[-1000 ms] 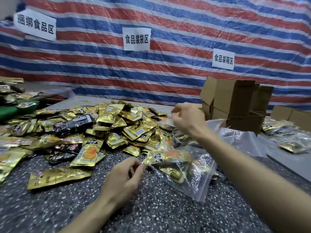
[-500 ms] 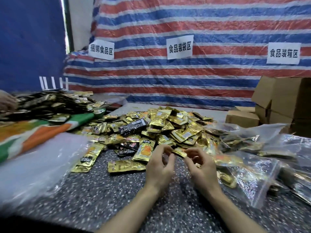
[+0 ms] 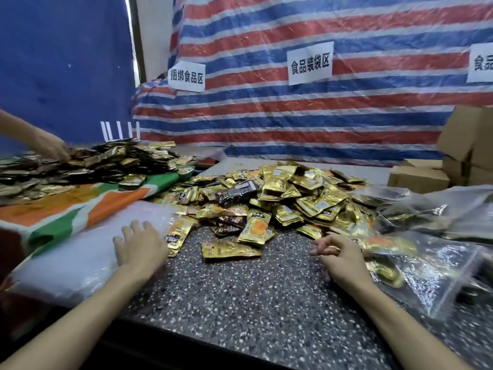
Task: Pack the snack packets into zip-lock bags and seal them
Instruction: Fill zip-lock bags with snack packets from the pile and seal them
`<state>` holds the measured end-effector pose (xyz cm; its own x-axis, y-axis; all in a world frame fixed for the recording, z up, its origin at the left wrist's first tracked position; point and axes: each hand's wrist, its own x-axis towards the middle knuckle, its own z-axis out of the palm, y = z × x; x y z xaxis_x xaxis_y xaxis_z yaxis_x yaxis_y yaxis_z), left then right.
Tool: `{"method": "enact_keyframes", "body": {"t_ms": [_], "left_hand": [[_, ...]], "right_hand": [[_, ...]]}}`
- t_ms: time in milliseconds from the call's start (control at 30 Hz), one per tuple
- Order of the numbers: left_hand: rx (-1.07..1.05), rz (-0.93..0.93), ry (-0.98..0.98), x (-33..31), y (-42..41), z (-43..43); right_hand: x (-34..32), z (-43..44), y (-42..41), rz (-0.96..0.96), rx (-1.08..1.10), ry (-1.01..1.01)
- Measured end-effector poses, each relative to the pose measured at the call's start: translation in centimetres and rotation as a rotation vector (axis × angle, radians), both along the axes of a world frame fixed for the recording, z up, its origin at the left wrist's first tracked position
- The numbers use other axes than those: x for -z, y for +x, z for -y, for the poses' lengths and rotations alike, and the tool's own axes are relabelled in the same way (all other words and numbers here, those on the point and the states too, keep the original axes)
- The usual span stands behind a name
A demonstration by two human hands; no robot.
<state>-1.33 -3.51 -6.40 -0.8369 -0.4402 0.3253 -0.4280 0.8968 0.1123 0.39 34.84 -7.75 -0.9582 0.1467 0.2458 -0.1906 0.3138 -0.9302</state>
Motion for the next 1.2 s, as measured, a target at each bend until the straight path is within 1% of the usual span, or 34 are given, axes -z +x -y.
{"method": "enact_keyframes", "body": {"t_ms": [67,167,300,367,467,567,667,733,800,867,933,1033,1100,1200], "left_hand": [[-0.088,0.055,0.025,0.1,0.2,1.2],[-0.063,0.099,0.021,-0.3,0.6,1.9],[-0.040,0.033,0.016,-1.2,0.8,2.2],[-0.030,-0.001,0.066,-1.5,0.6,2.3],[-0.018,-0.026,0.220,-2.1,0.5,2.7],[-0.010,-0.031,0.236,-2.6,0.3,3.1],[0.050,-0.183,0.239,-3.3,0.2,2.5],[0.138,-0.324,0.205,-3.9,0.4,0.9],[0.277,-0.411,0.227,-4.7,0.9,-1.6],[0.429,-0.465,0.343,-5.5,1.5,-4.8],[0.628,-0.507,0.481,-5.9,2.1,-8.6],[0.909,-0.521,0.615,-4.9,2.9,-14.6],[1.034,-0.509,0.611,-3.6,2.8,-18.2],[1.178,-0.443,0.530,-1.2,2.6,-22.3]], "right_hand": [[0.1,-0.1,-0.2,-0.009,0.050,-0.004],[0.2,-0.2,-0.4,-0.049,0.080,-0.016],[0.2,-0.2,-0.3,-0.070,0.101,-0.007],[0.1,-0.1,-0.2,-0.073,0.096,-0.013],[0.2,-0.1,-0.1,-0.085,0.082,-0.022],[0.3,-0.1,-0.2,-0.099,0.049,-0.035],[0.4,-0.1,-0.5,-0.114,0.013,-0.066],[0.4,-0.2,-0.5,-0.148,0.005,-0.068],[0.3,-0.3,-0.5,-0.187,0.017,-0.073],[0.2,-0.4,-0.6,-0.205,0.036,-0.087],[0.0,-0.6,-0.7,-0.219,0.057,-0.096],[-0.1,-0.6,-0.5,-0.222,0.058,-0.138],[-0.2,-0.7,-0.5,-0.221,0.034,-0.169],[-0.2,-1.0,-0.5,-0.223,-0.019,-0.234]]}}
